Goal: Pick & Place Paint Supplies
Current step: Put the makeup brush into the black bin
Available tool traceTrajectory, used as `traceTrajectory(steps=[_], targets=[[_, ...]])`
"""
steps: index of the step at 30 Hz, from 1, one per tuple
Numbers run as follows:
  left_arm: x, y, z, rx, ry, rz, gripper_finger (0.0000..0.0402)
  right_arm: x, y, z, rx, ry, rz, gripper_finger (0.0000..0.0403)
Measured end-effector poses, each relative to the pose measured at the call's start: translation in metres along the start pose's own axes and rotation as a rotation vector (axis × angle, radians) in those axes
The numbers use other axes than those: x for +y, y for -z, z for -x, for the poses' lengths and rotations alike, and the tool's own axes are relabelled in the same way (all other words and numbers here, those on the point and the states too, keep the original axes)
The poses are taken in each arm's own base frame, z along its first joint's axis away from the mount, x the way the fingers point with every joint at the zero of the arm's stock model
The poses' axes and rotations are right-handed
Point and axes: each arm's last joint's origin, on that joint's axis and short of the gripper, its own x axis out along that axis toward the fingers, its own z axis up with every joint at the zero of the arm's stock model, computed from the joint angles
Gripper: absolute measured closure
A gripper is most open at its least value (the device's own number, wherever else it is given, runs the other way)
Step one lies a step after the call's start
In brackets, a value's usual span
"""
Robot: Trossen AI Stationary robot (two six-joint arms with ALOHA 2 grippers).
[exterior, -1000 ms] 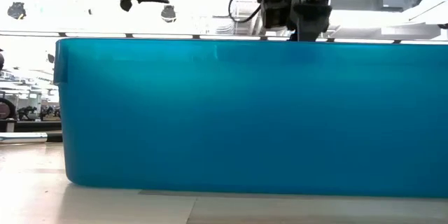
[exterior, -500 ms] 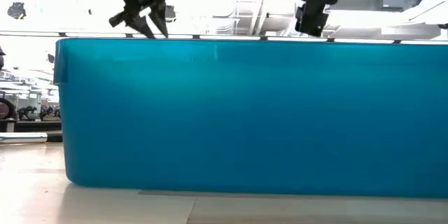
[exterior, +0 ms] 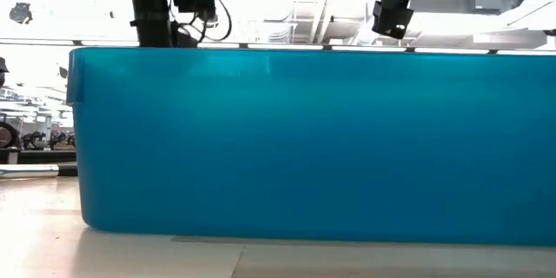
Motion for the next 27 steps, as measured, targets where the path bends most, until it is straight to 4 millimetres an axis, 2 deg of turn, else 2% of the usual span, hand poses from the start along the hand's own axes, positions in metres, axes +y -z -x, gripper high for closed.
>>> traceTrajectory(steps=[13,20,27], targets=[[0.016,0.050,-0.048,0.201,-0.074,0.107,0.0224,0.000,0.000,-0.001,0.001,-0.001,0.010,0.0239],[0.020,0.056,-0.061,0.181,-0.056,0.134,0.0224,0.000,0.000,-0.001,0.003,-0.001,0.007,0.0239],[0.032,0.052,-0.070,0.200,-0.069,0.092,0.0224,0.000,0.001,-0.001,0.008,-0.004,-0.003,0.0239]])
